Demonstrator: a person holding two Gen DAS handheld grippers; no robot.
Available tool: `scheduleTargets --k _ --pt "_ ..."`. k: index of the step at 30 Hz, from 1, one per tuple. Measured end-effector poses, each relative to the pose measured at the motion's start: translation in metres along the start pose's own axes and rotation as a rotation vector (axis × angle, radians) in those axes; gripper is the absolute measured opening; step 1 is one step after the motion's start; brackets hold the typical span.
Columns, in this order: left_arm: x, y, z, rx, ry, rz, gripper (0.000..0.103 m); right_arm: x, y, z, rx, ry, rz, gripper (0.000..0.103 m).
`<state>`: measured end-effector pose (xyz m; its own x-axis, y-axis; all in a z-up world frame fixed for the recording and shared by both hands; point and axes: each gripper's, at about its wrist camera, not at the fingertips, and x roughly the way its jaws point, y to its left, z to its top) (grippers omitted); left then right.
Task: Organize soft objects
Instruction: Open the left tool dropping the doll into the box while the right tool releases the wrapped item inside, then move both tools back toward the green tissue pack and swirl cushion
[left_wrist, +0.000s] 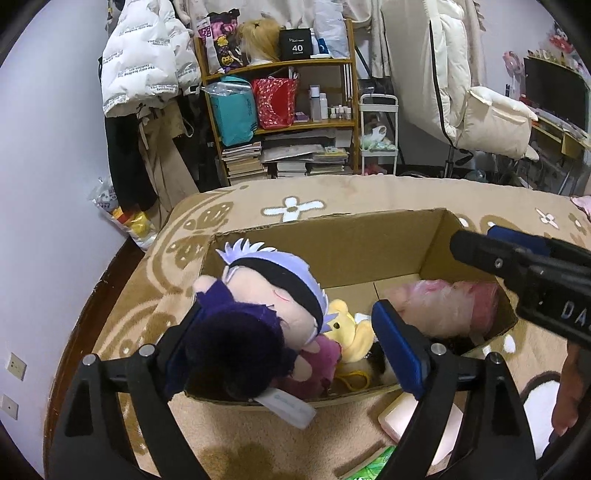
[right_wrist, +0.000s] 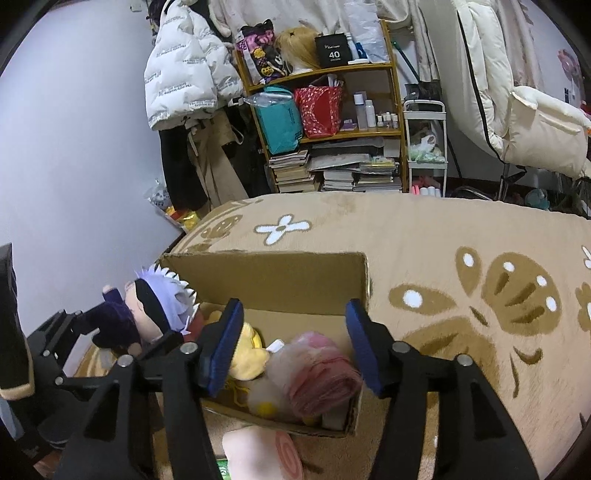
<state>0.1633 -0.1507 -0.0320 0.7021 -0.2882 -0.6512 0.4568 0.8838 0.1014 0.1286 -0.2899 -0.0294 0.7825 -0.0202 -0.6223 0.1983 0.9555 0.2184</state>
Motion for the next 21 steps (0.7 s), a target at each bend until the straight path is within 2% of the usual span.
scheduleTargets --k 7,10,13,15,18,21 --pt "-0.008 0.004 0.000 -0.018 -0.009 0.010 0.088 -0.009 -0.005 0.004 0.031 -0.011 0.020 0.075" --pt "-0.019 0.009 -0.001 -0.045 -0.056 0.009 0.089 -0.014 -0.006 0.005 0.034 -0.021 0.022 0.079" --pt "-0.035 0.018 -0.001 -0.084 -0.115 0.012 0.099 -0.018 -0.007 0.006 0.040 -0.023 0.029 0.079" --pt "-0.045 0.022 0.000 -0.099 -0.134 0.012 0.099 -0.021 -0.006 0.006 0.042 -0.024 0.031 0.080" --pt "-0.057 0.027 0.001 -0.091 -0.133 0.040 0.099 -0.027 -0.007 0.005 0.051 -0.021 0.036 0.088" --pt "-0.073 0.029 -0.002 -0.069 -0.126 0.089 0.101 -0.033 -0.007 0.004 0.062 -0.011 0.049 0.090"
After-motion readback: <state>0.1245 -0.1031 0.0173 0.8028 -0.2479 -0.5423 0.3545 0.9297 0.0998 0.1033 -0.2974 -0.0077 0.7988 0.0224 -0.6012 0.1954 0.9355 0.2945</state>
